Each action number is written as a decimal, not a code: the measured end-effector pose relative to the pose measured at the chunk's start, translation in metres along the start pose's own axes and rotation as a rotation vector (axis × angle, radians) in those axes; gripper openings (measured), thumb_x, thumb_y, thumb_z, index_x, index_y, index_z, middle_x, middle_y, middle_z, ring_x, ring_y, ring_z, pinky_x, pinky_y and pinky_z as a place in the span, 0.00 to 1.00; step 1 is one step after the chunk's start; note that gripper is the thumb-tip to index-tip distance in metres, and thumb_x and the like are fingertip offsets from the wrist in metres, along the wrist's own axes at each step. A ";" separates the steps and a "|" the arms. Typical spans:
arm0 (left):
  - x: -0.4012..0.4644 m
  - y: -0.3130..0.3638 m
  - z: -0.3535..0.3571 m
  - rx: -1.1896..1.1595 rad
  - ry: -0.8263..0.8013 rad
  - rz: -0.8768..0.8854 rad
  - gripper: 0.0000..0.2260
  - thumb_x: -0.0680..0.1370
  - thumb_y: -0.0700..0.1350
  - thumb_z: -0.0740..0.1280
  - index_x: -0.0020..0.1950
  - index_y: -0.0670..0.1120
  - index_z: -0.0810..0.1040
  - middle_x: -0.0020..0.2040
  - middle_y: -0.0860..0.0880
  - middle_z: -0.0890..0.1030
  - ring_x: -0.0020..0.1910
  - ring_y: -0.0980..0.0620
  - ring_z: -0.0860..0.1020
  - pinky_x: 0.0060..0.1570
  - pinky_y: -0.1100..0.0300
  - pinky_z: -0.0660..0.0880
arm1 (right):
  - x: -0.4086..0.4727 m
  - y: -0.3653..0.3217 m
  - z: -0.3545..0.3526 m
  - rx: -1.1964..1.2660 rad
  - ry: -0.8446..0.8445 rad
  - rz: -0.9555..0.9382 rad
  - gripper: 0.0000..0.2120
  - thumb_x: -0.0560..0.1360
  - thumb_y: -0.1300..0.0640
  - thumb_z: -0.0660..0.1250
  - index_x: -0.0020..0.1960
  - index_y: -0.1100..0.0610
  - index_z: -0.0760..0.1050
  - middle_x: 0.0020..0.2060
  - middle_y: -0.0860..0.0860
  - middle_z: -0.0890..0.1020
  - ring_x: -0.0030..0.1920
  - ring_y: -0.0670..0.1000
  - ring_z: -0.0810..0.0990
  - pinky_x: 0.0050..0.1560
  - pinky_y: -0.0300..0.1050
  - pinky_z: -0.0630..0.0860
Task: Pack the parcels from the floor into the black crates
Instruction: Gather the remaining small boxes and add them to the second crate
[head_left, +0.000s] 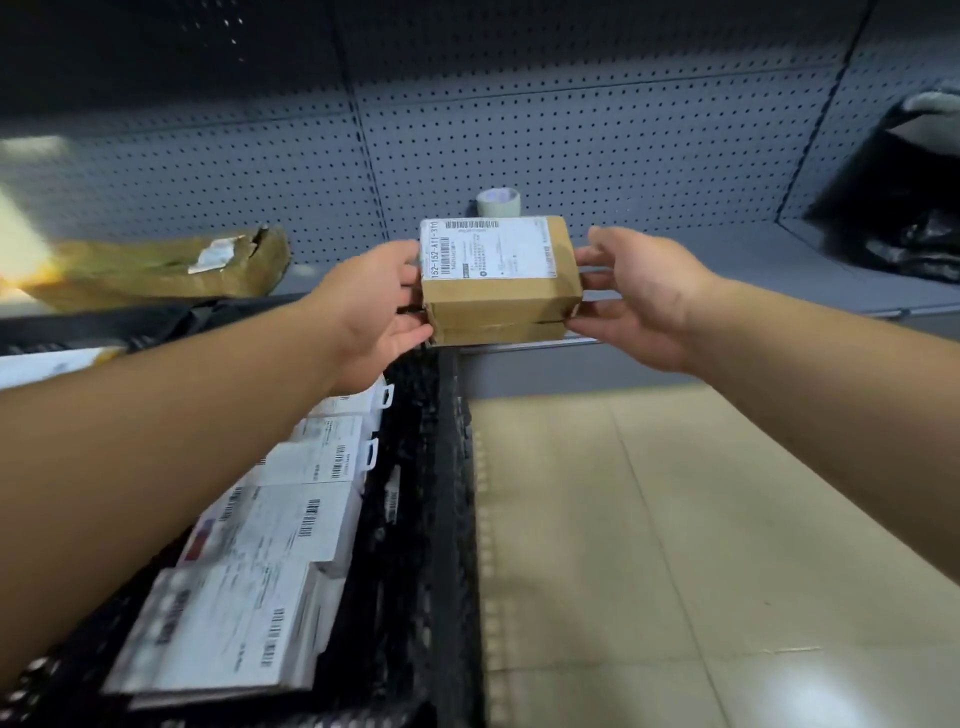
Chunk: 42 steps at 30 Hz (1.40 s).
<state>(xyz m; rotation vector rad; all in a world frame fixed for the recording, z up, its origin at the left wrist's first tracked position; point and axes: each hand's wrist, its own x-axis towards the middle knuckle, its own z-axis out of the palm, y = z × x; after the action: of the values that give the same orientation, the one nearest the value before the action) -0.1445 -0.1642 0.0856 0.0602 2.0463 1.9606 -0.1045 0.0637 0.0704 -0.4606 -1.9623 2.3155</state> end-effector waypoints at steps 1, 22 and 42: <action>-0.001 0.000 -0.013 -0.001 0.004 0.010 0.14 0.85 0.51 0.58 0.50 0.48 0.81 0.39 0.53 0.88 0.41 0.51 0.87 0.53 0.56 0.76 | 0.002 0.000 0.013 -0.001 -0.014 -0.006 0.11 0.81 0.52 0.59 0.50 0.56 0.78 0.36 0.50 0.86 0.42 0.55 0.85 0.44 0.48 0.85; -0.006 -0.068 -0.161 -0.238 0.344 -0.240 0.14 0.84 0.49 0.63 0.65 0.47 0.80 0.59 0.45 0.85 0.56 0.47 0.83 0.60 0.53 0.81 | 0.068 0.039 0.222 -0.652 -0.101 0.037 0.14 0.79 0.53 0.52 0.50 0.56 0.76 0.42 0.55 0.75 0.39 0.55 0.73 0.42 0.46 0.73; -0.007 -0.108 -0.113 -0.456 0.090 -0.396 0.11 0.79 0.55 0.66 0.56 0.51 0.79 0.48 0.50 0.83 0.56 0.47 0.82 0.66 0.46 0.76 | 0.111 0.063 0.259 -0.967 -0.019 -0.031 0.18 0.84 0.52 0.47 0.53 0.62 0.72 0.52 0.61 0.77 0.50 0.61 0.77 0.57 0.57 0.77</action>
<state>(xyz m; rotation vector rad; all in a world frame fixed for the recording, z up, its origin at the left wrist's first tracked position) -0.1465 -0.2827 -0.0168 -0.4988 1.4627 2.1303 -0.2725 -0.1673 0.0251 -0.4263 -2.9471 1.1908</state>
